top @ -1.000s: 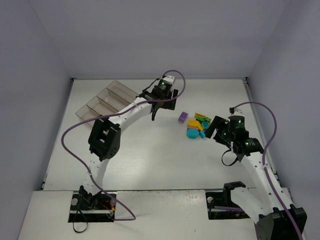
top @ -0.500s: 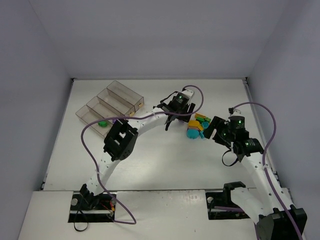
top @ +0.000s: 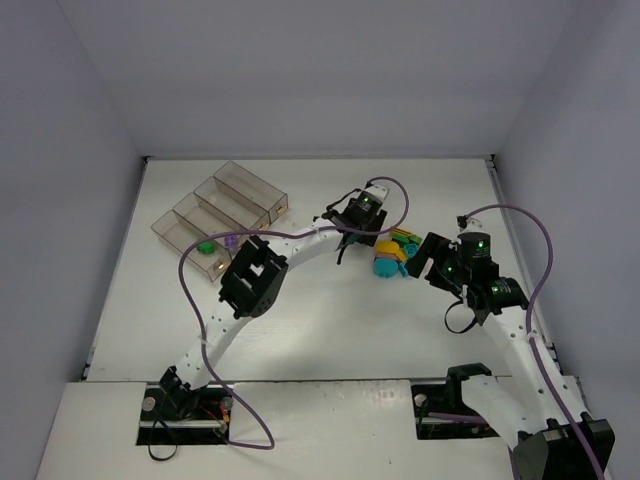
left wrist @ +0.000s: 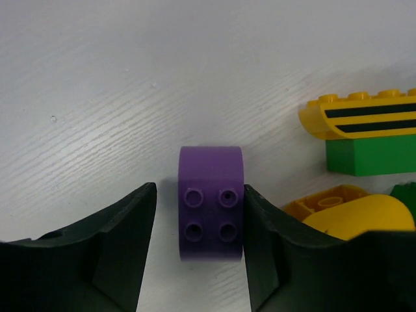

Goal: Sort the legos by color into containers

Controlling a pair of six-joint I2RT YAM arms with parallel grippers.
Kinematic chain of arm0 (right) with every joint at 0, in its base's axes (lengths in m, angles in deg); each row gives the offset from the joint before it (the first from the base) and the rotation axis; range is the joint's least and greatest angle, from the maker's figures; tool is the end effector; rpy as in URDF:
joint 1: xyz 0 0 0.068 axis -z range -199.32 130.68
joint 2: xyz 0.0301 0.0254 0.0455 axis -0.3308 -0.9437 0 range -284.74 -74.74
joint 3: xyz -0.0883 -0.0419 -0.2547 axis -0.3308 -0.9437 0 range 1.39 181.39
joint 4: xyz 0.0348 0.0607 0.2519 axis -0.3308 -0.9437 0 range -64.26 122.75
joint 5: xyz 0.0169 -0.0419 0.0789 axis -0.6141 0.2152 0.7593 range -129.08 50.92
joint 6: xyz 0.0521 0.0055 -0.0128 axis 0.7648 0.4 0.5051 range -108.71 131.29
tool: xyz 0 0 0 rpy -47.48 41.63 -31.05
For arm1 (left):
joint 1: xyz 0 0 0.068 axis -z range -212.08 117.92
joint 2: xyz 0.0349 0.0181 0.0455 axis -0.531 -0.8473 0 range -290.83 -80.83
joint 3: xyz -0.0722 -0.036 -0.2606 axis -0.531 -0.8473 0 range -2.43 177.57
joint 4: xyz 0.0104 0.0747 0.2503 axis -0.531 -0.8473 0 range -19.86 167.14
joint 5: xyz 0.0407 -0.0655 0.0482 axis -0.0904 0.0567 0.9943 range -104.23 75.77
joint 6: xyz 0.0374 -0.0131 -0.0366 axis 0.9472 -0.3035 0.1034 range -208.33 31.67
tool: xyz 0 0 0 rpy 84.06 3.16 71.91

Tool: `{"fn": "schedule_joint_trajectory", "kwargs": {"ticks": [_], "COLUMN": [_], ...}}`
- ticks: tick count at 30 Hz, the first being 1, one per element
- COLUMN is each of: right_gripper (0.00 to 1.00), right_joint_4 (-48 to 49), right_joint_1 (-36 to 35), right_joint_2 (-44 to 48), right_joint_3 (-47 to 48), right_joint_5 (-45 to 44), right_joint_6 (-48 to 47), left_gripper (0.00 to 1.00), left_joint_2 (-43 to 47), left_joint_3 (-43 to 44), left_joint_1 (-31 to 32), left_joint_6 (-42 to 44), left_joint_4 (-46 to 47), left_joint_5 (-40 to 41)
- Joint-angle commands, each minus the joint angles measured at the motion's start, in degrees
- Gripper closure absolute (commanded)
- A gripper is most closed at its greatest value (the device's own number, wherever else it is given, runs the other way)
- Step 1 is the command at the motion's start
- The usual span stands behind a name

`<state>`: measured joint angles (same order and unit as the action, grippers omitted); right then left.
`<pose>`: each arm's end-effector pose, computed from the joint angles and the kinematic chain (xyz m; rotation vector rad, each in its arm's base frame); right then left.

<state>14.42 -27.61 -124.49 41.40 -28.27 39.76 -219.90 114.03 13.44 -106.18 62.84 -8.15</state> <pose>0.1941 0.0350 0.2813 0.2506 2.0893 0.5860 0.3923 -0.3941 0.1820 0.4812 2.2039 -0.4898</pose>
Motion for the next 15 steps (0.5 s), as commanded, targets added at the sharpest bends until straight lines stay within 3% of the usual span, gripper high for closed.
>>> {"fn": "schedule_joint_trajectory", "kwargs": {"ticks": [1, 5, 7, 11, 15], "right_gripper": [0.26, 0.26, 0.26, 0.26, 0.26], "right_joint_4": [1.10, 1.10, 1.10, 1.10, 1.19], "right_joint_1": [0.21, 0.30, 0.30, 0.21, 0.21], "right_joint_2": [0.01, -0.08, -0.16, -0.17, -0.34], "right_joint_3": [1.12, 1.21, 1.21, 1.39, 1.65], "right_joint_5": [0.27, 0.18, 0.27, 0.35, 0.35], "right_joint_6": [-0.25, -0.43, -0.52, -0.78, -1.05], "left_gripper": [0.53, 0.88, 0.90, 0.90, 0.89], "left_joint_2": [2.66, 6.07, 10.28, 20.21, 31.10], "left_joint_3": [2.54, -0.26, -2.11, -10.52, -17.13], "left_joint_1": [-0.08, -0.16, -0.34, -2.18, -8.40], "left_joint_6": [0.71, 0.62, 0.53, -3.23, -11.32], "left_joint_4": [0.95, 2.43, 2.97, 2.01, -5.88], "left_joint_5": [1.38, 3.22, 5.50, 18.48, 24.75]}}
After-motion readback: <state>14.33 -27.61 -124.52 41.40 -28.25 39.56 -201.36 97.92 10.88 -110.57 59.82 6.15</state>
